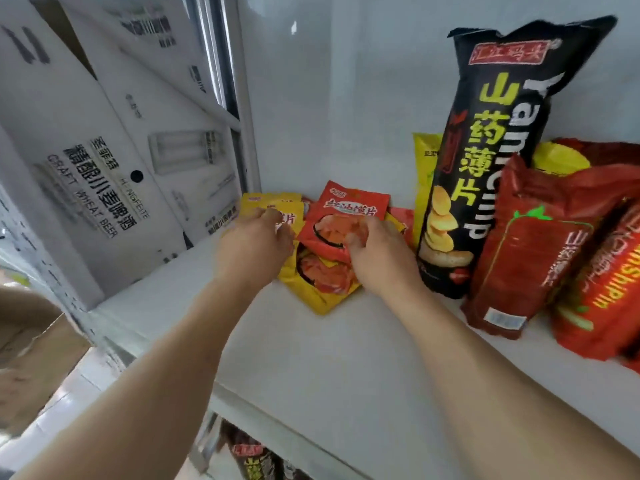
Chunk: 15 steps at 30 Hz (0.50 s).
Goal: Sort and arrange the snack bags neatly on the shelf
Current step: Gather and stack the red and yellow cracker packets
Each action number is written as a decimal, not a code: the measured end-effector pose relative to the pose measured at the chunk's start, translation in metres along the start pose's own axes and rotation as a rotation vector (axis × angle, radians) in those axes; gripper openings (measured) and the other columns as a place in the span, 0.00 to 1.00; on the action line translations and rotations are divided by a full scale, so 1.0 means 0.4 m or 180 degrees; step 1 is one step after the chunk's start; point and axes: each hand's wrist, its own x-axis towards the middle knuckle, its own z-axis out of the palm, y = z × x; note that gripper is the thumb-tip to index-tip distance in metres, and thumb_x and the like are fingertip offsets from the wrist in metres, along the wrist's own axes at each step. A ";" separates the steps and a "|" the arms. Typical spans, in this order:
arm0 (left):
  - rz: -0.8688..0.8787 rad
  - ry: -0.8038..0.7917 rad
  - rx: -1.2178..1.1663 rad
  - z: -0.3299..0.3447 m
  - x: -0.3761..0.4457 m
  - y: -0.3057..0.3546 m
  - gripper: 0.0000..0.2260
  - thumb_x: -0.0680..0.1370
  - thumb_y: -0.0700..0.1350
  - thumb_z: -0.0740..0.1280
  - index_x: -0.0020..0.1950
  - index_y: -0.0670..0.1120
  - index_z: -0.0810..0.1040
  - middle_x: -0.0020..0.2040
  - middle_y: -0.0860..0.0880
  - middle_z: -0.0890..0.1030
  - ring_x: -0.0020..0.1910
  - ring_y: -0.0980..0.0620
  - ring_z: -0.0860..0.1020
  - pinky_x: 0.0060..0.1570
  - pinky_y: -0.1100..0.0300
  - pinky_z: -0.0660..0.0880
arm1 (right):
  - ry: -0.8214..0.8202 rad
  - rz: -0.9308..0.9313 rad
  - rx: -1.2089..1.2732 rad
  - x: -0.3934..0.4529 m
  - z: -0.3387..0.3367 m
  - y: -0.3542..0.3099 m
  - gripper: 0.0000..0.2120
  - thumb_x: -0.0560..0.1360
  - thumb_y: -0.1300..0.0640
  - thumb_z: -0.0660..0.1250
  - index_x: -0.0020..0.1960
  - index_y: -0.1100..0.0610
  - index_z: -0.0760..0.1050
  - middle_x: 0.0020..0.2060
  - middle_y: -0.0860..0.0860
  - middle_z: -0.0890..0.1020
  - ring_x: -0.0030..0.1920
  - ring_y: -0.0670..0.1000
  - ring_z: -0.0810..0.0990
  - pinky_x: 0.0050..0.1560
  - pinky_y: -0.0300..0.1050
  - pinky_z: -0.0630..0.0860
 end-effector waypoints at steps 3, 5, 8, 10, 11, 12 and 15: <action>-0.0267 -0.0187 -0.0352 0.037 0.102 -0.071 0.17 0.83 0.52 0.60 0.69 0.47 0.75 0.68 0.44 0.76 0.64 0.39 0.75 0.57 0.49 0.72 | 0.0171 0.0399 -0.0075 0.058 0.046 -0.022 0.26 0.81 0.42 0.57 0.73 0.56 0.65 0.69 0.57 0.71 0.69 0.60 0.69 0.65 0.53 0.68; -0.0414 -0.0331 -0.0524 0.064 0.170 -0.118 0.20 0.82 0.54 0.61 0.71 0.46 0.72 0.68 0.41 0.75 0.65 0.38 0.74 0.61 0.47 0.71 | 0.0224 0.0750 -0.0164 0.088 0.068 -0.033 0.29 0.80 0.39 0.57 0.74 0.57 0.64 0.71 0.58 0.70 0.70 0.61 0.68 0.67 0.54 0.67; -0.0774 -0.0721 -0.0670 0.112 0.259 -0.187 0.27 0.80 0.60 0.61 0.72 0.42 0.69 0.70 0.38 0.73 0.68 0.36 0.71 0.66 0.45 0.70 | 0.0263 0.1327 -0.0257 0.127 0.095 -0.047 0.34 0.77 0.33 0.56 0.74 0.55 0.62 0.70 0.58 0.70 0.70 0.62 0.68 0.67 0.58 0.68; -0.0944 -0.1013 -0.0636 0.142 0.291 -0.225 0.31 0.78 0.65 0.59 0.70 0.42 0.70 0.69 0.38 0.74 0.67 0.37 0.73 0.66 0.44 0.70 | 0.0277 0.1593 -0.0341 0.141 0.115 -0.054 0.37 0.76 0.29 0.54 0.75 0.54 0.61 0.69 0.59 0.71 0.69 0.63 0.69 0.68 0.60 0.67; -0.0962 -0.1158 -0.0650 0.151 0.297 -0.238 0.33 0.77 0.67 0.59 0.69 0.42 0.71 0.68 0.39 0.75 0.66 0.37 0.74 0.65 0.44 0.71 | 0.0292 0.1683 -0.0380 0.144 0.124 -0.057 0.39 0.75 0.28 0.54 0.75 0.55 0.60 0.69 0.60 0.71 0.69 0.63 0.69 0.68 0.60 0.66; -0.0956 -0.1291 -0.0706 0.161 0.302 -0.248 0.34 0.76 0.69 0.58 0.68 0.43 0.72 0.67 0.39 0.76 0.65 0.37 0.75 0.64 0.45 0.72 | 0.0317 0.1741 -0.0413 0.146 0.132 -0.059 0.41 0.74 0.27 0.54 0.76 0.55 0.60 0.69 0.60 0.71 0.69 0.64 0.69 0.69 0.60 0.66; -0.1059 -0.1524 -0.1011 0.168 0.308 -0.261 0.37 0.74 0.71 0.59 0.70 0.44 0.70 0.68 0.40 0.76 0.65 0.38 0.75 0.64 0.46 0.72 | 0.0450 0.1770 -0.0386 0.142 0.148 -0.062 0.45 0.73 0.26 0.56 0.77 0.56 0.57 0.70 0.60 0.71 0.69 0.64 0.69 0.70 0.60 0.65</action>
